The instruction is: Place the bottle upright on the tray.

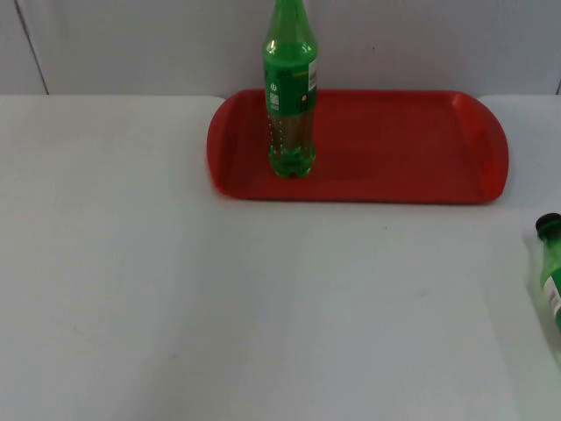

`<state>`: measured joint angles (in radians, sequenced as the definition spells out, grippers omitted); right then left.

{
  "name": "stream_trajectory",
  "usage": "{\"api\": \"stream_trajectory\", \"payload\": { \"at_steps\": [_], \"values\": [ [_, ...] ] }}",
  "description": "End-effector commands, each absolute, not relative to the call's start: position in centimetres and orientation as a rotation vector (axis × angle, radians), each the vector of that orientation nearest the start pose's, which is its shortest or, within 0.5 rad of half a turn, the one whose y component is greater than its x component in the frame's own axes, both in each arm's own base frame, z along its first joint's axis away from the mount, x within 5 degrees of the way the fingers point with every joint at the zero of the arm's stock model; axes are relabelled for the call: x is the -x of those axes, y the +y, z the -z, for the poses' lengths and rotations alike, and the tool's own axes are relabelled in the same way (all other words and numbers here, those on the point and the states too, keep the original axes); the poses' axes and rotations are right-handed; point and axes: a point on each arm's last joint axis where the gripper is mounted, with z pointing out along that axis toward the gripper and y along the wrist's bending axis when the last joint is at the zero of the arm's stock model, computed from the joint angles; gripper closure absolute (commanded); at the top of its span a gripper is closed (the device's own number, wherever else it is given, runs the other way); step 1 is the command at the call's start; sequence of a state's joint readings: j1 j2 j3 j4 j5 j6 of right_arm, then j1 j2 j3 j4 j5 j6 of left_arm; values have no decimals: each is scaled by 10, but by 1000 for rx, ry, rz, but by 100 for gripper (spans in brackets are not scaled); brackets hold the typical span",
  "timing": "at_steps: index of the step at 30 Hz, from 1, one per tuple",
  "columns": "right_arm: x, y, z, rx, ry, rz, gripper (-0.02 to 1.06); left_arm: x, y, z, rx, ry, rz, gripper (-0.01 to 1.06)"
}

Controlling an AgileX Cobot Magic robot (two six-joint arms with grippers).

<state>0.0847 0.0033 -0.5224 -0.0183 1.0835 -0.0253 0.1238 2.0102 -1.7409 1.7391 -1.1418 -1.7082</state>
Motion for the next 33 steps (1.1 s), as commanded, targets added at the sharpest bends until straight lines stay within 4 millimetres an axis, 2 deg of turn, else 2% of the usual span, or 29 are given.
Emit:
{"api": "stream_trajectory", "payload": {
  "at_steps": [1,2,6,7,11,12,15,16,17,20,21,23,25,31,33],
  "values": [
    [7,-2,-280,117,2042,-11,0,-427,-25,-362,-669,1723,878,20],
    [7,-2,-280,117,2042,-11,0,-427,-25,-362,-669,1723,878,20],
    [7,-2,-280,117,2042,-11,0,-399,-25,-416,-590,1651,783,20],
    [7,-2,-280,117,2042,-11,0,-399,-25,-416,-590,1651,783,20],
    [7,-2,-280,117,2042,-11,0,-363,-25,-468,-561,1532,650,20],
    [7,-2,-280,117,2042,-11,0,-363,-25,-468,-561,1532,650,20],
    [7,-2,-280,117,2042,-11,0,-328,-20,-512,-514,1396,457,20],
    [7,-2,-280,117,2042,-11,0,-320,-18,-522,-490,1359,391,20],
    [7,-2,-280,117,2042,-11,0,-320,-18,-522,-490,1359,391,20],
    [7,-2,-280,117,2042,-11,0,-297,-6,-551,-413,1237,123,20],
    [7,-2,-280,117,2042,-11,0,-297,-6,-551,-413,1237,123,20],
    [7,-2,-280,117,2042,-11,0,-285,7,-566,-350,1163,-109,20],
    [7,-2,-280,117,2042,-11,0,-282,15,-571,-346,1132,-292,20],
    [7,-2,-280,117,2042,-11,0,-284,28,-569,-269,1138,-443,20],
    [7,-2,-280,117,2042,-11,0,-287,34,-562,-303,1154,-605,20]
  ]
}}
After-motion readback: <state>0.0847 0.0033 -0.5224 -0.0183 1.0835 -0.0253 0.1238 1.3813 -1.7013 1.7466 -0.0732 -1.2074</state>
